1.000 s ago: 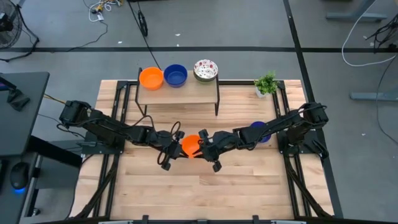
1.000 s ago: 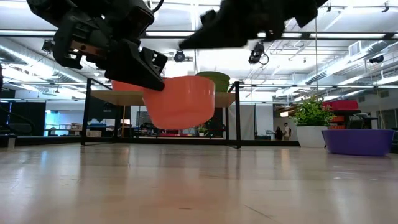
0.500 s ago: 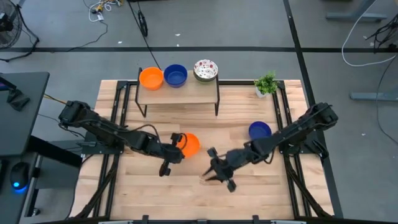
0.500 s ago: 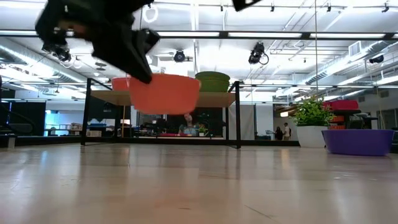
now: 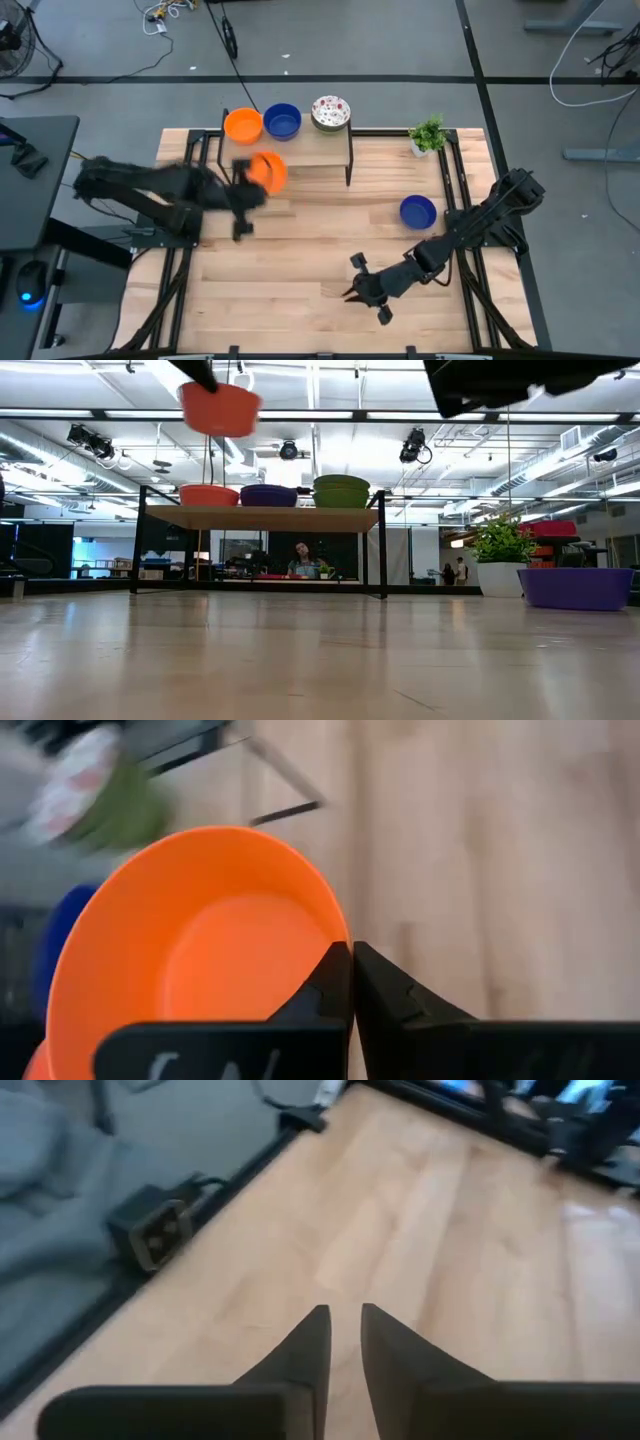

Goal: Pick & Place Mini bowls
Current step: Stack the orange bowl on top of the other orange bowls on the shelf

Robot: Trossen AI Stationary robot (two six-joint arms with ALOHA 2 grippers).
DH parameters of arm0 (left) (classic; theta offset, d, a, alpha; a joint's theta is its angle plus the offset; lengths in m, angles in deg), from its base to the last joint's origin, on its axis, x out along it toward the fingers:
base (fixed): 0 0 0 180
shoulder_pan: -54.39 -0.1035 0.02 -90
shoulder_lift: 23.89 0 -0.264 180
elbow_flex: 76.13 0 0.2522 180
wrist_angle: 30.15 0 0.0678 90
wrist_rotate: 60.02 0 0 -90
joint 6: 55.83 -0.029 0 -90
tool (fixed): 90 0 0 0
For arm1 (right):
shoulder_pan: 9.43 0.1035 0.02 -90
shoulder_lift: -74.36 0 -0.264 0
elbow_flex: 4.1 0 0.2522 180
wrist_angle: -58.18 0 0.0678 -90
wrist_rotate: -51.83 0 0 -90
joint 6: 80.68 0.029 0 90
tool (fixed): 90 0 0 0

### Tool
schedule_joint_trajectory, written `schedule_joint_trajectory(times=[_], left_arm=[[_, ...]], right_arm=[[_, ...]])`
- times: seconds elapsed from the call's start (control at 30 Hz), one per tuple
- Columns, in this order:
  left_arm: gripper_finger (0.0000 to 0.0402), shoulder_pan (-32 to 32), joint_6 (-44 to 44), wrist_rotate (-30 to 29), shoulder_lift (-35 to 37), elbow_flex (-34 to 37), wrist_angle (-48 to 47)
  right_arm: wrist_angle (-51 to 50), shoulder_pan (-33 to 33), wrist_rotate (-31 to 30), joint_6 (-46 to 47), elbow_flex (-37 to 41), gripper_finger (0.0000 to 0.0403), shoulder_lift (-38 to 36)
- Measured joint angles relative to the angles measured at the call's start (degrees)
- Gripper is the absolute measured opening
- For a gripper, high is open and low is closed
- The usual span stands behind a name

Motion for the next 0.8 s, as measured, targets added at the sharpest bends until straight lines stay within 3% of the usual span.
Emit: schedule_joint_trajectory(times=[0.27,0.6,0.8], left_arm=[[0.0004,-20.48,-6.47,2.89,11.18,0.21,1.34],[0.0004,-47.41,-14.16,24.20,7.81,0.33,7.44],[0.0006,-56.05,-14.36,31.82,4.68,2.30,11.92]], right_arm=[[5.80,-2.72,-1.95,-0.52,3.10,0.0052,0.04],[6.16,-3.70,-1.72,0.00,3.10,0.0052,0.04],[5.70,-3.58,-1.29,0.00,3.10,0.0052,0.04]])
